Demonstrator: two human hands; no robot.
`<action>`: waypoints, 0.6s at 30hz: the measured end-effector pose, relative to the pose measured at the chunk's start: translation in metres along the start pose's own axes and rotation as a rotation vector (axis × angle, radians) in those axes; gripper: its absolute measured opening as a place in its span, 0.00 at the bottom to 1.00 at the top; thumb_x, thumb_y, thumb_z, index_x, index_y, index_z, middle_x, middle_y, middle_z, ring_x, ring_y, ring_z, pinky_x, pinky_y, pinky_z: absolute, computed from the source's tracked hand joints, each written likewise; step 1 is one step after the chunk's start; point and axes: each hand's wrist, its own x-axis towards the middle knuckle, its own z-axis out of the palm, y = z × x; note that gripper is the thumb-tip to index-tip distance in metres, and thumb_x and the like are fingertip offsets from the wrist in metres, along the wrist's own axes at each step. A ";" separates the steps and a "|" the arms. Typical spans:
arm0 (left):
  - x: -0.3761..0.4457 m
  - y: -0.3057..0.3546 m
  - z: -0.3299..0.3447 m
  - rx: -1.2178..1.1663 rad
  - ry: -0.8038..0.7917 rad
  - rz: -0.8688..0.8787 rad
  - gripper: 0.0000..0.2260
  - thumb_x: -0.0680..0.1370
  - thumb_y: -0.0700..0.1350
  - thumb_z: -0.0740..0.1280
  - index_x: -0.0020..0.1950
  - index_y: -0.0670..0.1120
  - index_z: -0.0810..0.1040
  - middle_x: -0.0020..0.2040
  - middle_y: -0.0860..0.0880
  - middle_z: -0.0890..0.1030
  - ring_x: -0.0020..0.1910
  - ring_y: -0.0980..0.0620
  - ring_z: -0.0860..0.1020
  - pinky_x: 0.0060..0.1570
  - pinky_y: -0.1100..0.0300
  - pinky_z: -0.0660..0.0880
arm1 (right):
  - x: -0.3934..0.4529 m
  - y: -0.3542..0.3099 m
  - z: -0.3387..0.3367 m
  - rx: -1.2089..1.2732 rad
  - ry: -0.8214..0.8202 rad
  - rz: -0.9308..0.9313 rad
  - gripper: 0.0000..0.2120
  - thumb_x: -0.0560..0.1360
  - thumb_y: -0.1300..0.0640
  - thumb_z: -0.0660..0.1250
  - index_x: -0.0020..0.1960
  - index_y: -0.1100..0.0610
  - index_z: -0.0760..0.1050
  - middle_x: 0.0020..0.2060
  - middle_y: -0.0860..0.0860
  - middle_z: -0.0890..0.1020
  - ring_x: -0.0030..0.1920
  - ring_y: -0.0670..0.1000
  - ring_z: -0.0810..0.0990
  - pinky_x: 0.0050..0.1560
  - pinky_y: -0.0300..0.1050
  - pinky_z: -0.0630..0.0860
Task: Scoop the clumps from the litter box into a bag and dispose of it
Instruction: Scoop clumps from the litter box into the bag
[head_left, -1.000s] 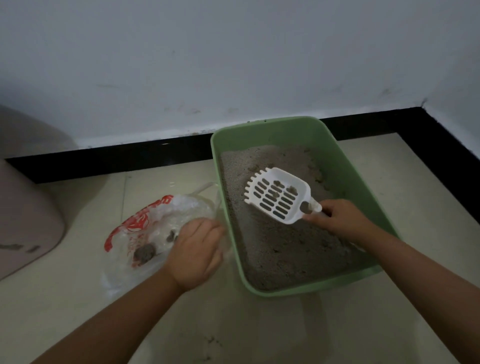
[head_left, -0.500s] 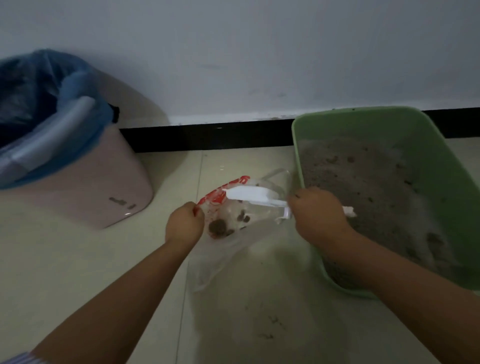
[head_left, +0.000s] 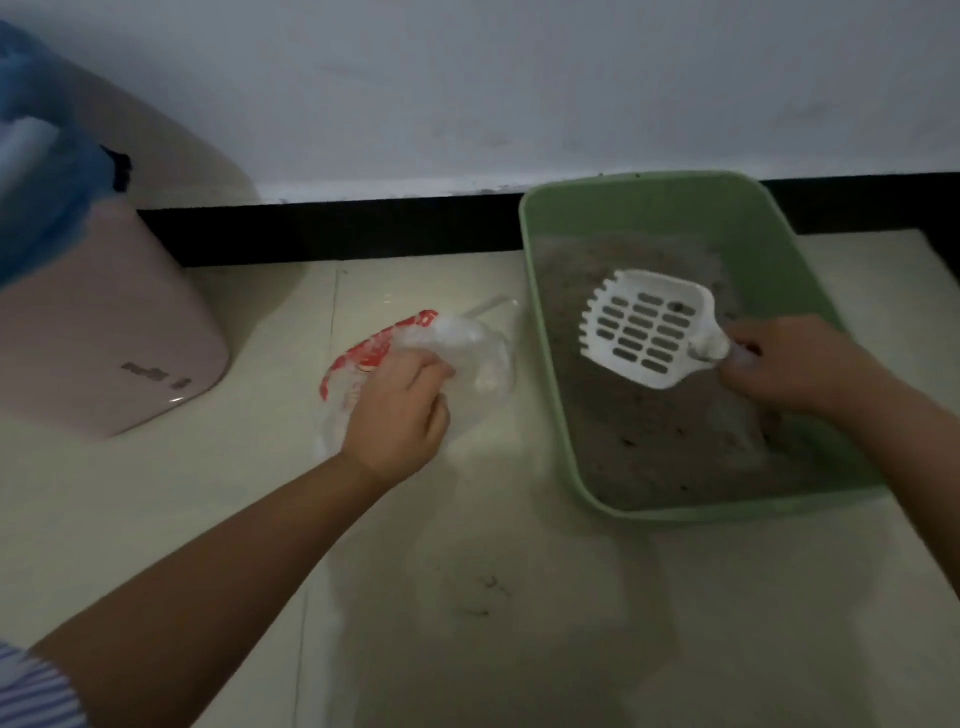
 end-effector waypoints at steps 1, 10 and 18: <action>0.003 0.013 0.007 -0.044 -0.015 0.136 0.13 0.72 0.41 0.59 0.47 0.36 0.80 0.44 0.39 0.80 0.47 0.47 0.70 0.49 0.57 0.66 | -0.003 0.014 -0.004 -0.088 -0.111 0.057 0.20 0.75 0.45 0.61 0.33 0.59 0.72 0.31 0.58 0.76 0.35 0.56 0.75 0.37 0.46 0.69; 0.016 0.093 0.056 -0.130 -0.183 0.602 0.09 0.72 0.44 0.58 0.33 0.43 0.70 0.31 0.43 0.72 0.35 0.47 0.64 0.37 0.56 0.63 | -0.015 0.084 0.001 -0.372 -0.365 0.036 0.26 0.72 0.35 0.61 0.27 0.54 0.66 0.24 0.50 0.70 0.26 0.47 0.69 0.32 0.42 0.67; 0.013 0.096 0.068 -0.079 -0.236 0.592 0.10 0.67 0.44 0.56 0.29 0.42 0.70 0.29 0.43 0.71 0.35 0.48 0.61 0.38 0.57 0.59 | -0.003 0.079 0.035 -0.149 -0.375 -0.183 0.26 0.74 0.38 0.60 0.25 0.55 0.64 0.22 0.49 0.64 0.22 0.47 0.62 0.25 0.40 0.58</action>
